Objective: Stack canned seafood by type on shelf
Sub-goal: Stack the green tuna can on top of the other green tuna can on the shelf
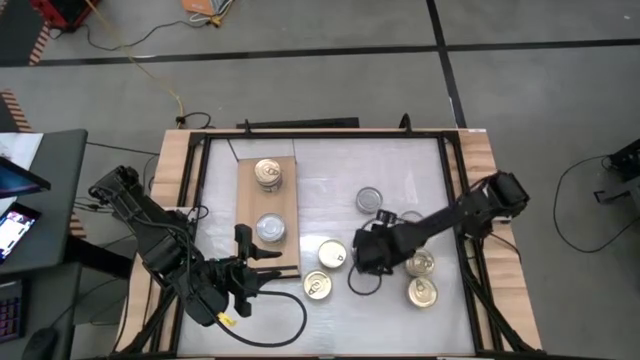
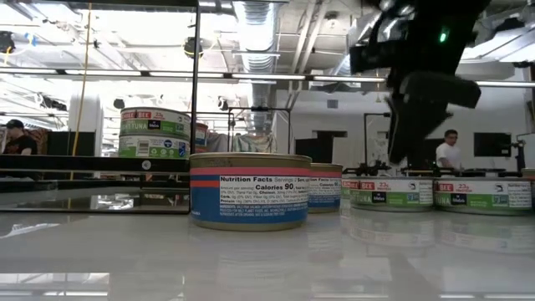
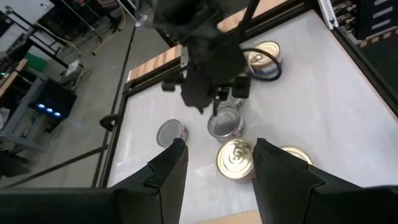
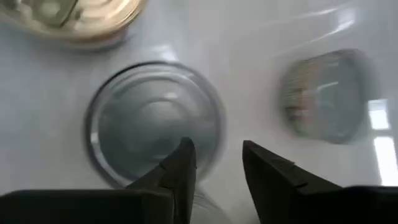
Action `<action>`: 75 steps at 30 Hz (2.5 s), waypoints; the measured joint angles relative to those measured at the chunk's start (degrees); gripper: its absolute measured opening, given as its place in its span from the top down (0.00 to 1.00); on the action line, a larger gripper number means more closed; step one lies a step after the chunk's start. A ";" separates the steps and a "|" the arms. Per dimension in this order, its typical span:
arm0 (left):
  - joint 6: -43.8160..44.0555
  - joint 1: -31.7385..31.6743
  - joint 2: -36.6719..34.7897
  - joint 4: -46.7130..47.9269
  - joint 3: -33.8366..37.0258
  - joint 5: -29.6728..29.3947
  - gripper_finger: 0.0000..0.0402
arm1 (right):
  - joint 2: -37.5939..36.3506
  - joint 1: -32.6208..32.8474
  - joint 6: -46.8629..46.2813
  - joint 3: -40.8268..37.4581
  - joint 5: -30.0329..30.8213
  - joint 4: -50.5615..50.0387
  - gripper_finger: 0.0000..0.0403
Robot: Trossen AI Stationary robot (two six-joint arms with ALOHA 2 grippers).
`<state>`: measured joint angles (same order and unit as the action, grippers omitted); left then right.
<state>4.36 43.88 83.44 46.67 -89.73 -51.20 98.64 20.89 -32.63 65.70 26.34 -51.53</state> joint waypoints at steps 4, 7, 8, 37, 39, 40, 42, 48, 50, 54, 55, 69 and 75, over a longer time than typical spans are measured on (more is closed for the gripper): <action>-0.01 0.00 0.00 0.03 0.01 0.02 0.57 | -2.31 -4.46 2.05 -5.14 -2.87 5.07 0.65; -0.02 0.02 0.00 0.06 0.02 0.00 0.57 | -4.38 -6.30 2.36 -8.12 -3.76 7.15 0.68; -0.09 0.02 0.00 0.05 0.02 0.02 0.57 | -5.11 -6.68 2.48 -9.13 -4.30 7.96 0.69; -0.33 0.01 0.00 0.29 0.00 -0.39 0.57 | -8.30 -7.96 -1.38 -14.39 -10.18 14.69 0.73; -0.28 0.01 0.00 0.31 0.02 -0.39 0.57 | -7.42 -8.17 -1.40 -14.47 -10.80 14.48 0.73; -0.24 0.01 0.00 0.29 0.01 -0.39 0.57 | -7.29 -8.40 -1.36 -14.52 -10.91 14.13 0.73; -0.22 0.02 0.00 0.34 0.02 -0.39 0.57 | -7.49 -8.64 -0.98 -14.52 -11.03 13.41 0.73; -0.23 0.00 0.00 0.38 0.02 -0.42 0.57 | -11.52 -8.08 -1.98 -14.41 -11.43 14.35 0.73; -0.36 0.00 0.00 0.39 0.02 -0.44 0.57 | -11.84 -7.40 -2.33 -14.40 -12.98 14.95 0.73; -0.42 0.00 0.00 0.38 0.02 -0.46 0.57 | -10.78 -5.98 -3.57 -14.46 -13.23 15.28 0.73; -0.42 0.01 0.00 0.38 0.00 -0.46 0.57 | -10.25 -5.72 -3.56 -14.46 -13.23 15.42 0.73; -0.02 0.00 0.00 0.45 0.01 -0.44 0.57 | -9.16 -11.82 -5.50 -21.84 -12.83 17.64 0.80; -0.04 0.00 0.02 0.67 0.00 -0.44 0.57 | -11.14 -13.65 -5.51 -22.73 -11.57 14.24 0.82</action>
<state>4.32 43.88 83.46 47.34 -89.73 -51.64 87.51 7.25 -38.14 42.97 14.77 -37.30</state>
